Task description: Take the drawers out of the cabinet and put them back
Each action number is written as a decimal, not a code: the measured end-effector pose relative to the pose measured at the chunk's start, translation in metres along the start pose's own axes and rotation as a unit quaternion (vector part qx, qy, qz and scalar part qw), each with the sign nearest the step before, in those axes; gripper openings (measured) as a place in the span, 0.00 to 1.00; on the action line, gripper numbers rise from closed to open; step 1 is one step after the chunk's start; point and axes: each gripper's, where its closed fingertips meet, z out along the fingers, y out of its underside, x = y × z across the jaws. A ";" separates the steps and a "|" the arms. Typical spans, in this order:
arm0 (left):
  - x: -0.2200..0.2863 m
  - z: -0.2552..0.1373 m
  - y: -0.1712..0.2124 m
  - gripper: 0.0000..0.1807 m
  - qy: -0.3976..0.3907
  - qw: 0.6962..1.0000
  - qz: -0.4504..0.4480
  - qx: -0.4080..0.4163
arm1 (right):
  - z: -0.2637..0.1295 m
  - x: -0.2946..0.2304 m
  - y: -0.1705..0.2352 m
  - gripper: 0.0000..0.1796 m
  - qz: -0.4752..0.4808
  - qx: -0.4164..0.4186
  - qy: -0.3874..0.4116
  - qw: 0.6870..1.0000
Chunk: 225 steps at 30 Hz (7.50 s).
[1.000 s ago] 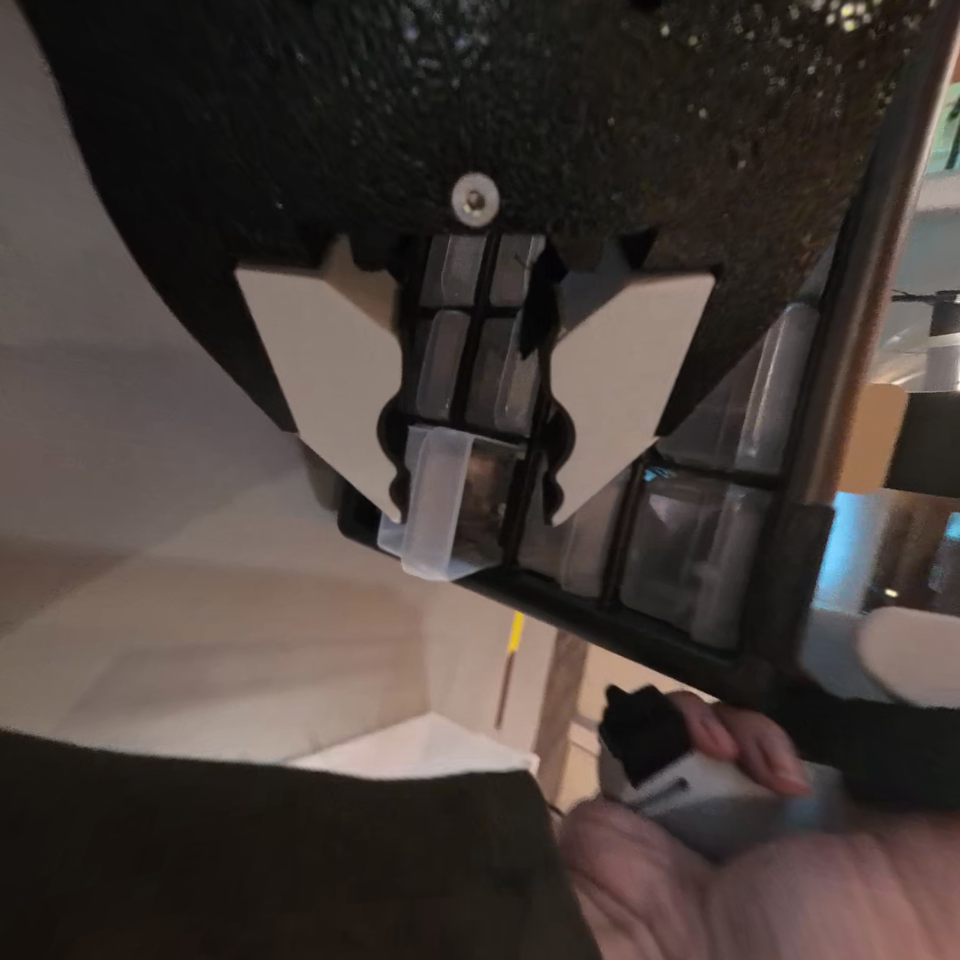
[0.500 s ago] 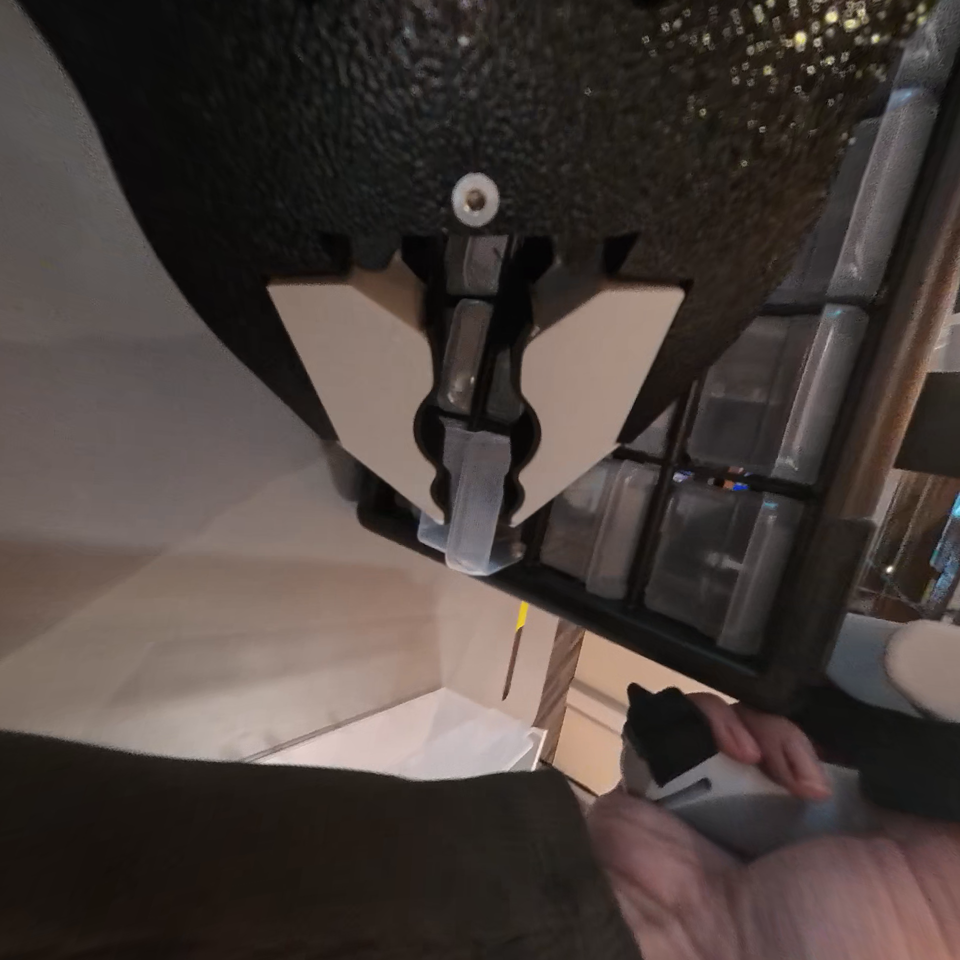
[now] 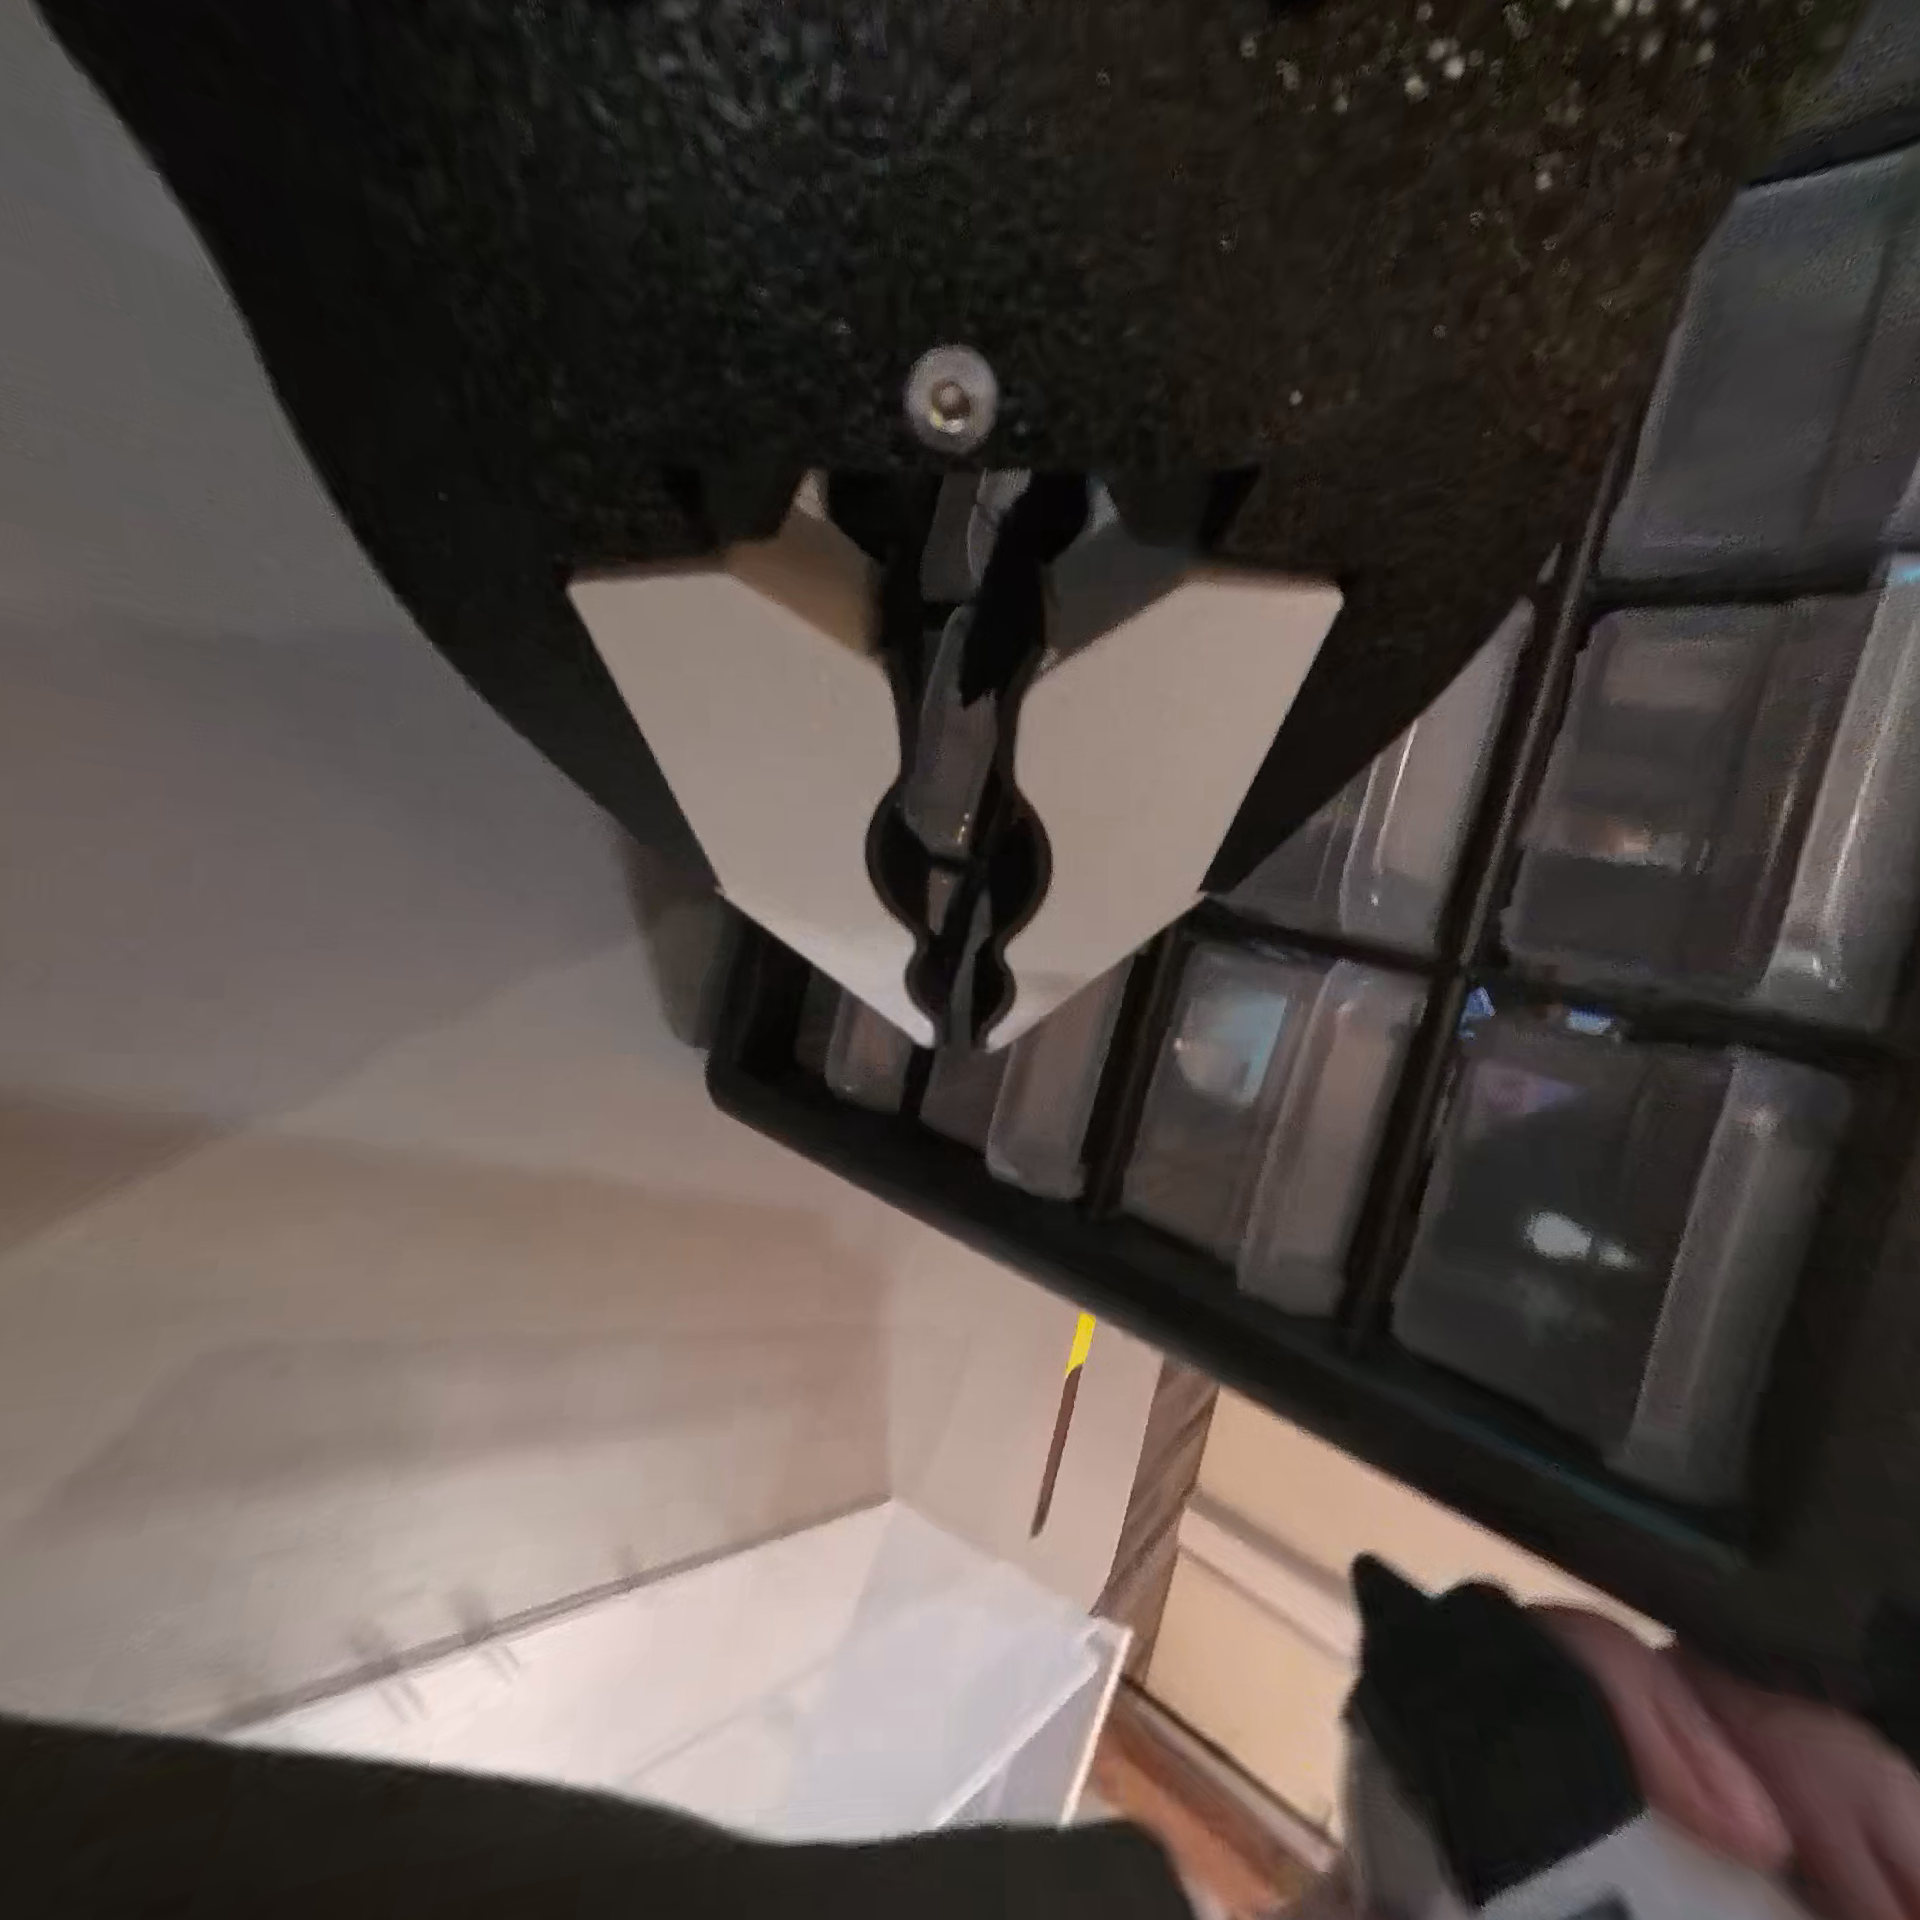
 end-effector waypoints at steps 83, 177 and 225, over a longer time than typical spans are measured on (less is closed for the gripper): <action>-0.163 -0.152 0.081 0.25 -0.014 0.895 -0.447 -0.003 | 0.053 -0.076 0.191 0.12 -0.724 -0.143 0.145 0.659; -0.157 -0.134 0.068 0.18 0.032 0.894 -0.444 0.043 | -0.148 -0.127 0.069 0.25 -0.604 -0.247 0.334 0.680; -0.159 -0.132 0.070 0.23 0.042 0.887 -0.456 0.056 | -0.264 0.145 0.059 0.32 -0.134 -0.141 0.532 0.824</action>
